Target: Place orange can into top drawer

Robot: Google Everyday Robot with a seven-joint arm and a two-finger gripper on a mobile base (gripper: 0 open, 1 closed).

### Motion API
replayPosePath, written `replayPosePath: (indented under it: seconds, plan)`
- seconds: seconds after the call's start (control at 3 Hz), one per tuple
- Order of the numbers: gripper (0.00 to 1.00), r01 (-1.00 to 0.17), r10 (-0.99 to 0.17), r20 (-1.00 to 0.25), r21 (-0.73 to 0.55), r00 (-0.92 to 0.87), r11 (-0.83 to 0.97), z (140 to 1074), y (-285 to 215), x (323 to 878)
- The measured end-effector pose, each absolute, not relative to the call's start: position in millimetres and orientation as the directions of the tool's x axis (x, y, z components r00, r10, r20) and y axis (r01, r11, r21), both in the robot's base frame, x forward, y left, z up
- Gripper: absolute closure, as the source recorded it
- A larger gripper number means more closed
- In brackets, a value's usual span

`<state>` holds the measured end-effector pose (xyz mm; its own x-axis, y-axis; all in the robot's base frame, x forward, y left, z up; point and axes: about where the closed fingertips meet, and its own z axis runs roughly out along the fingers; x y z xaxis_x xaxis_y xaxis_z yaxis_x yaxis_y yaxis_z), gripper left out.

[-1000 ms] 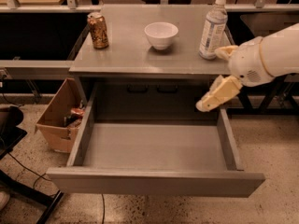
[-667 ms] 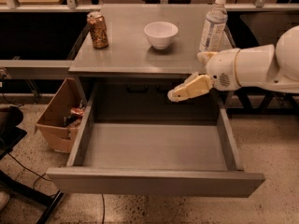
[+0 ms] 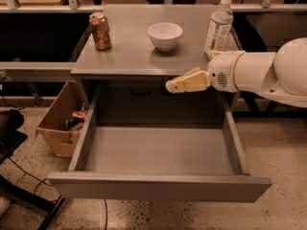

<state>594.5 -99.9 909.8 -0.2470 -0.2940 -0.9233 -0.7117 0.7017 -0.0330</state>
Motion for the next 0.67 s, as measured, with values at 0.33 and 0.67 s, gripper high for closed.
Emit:
replayPosePath:
  seconds: [0.33,0.67]
  plan:
    - [0.0,-0.714,-0.293,-0.924,-0.034,-0.244,0.7,910,-99,595]
    - [0.0,-0.719,-0.258,-0.95,-0.054,-0.177,0.693,920,-76,628]
